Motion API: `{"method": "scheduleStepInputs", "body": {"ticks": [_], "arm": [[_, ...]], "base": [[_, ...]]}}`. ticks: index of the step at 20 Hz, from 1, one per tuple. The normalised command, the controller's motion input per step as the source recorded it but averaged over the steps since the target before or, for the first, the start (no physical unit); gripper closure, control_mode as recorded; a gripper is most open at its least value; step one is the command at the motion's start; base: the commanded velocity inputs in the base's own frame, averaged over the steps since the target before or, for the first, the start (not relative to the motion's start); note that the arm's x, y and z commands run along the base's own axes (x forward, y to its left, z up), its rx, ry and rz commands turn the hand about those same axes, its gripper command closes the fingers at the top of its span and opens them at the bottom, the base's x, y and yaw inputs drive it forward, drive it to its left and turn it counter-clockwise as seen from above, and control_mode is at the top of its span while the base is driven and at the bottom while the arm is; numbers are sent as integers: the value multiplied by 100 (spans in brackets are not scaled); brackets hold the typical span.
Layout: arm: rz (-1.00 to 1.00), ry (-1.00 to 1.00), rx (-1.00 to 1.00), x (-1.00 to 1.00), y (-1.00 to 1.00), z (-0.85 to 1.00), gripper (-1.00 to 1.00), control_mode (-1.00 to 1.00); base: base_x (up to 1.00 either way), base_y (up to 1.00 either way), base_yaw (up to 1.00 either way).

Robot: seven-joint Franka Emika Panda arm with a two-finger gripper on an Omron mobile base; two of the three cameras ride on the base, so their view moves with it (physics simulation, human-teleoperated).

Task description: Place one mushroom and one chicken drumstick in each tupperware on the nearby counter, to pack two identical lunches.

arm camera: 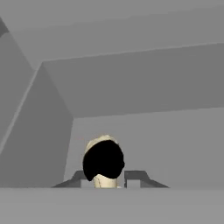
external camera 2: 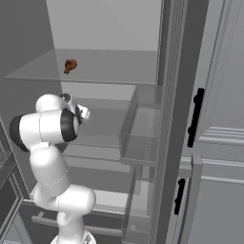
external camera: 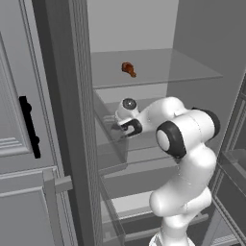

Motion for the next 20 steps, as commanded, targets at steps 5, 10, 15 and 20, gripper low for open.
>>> {"method": "scheduleStepInputs", "body": {"ticks": [5,10,15,20], "arm": [[-7,-19,0,-95,-22,9,100,-100],[0,-26,0,-86,-2,92,100,-100],[0,-14,0,-100,-18,100,100,-100],[-3,0,0,-88,-27,100,100,-100]], "base": [[0,0,0],[0,0,0],[0,0,0],[0,0,0]]}}
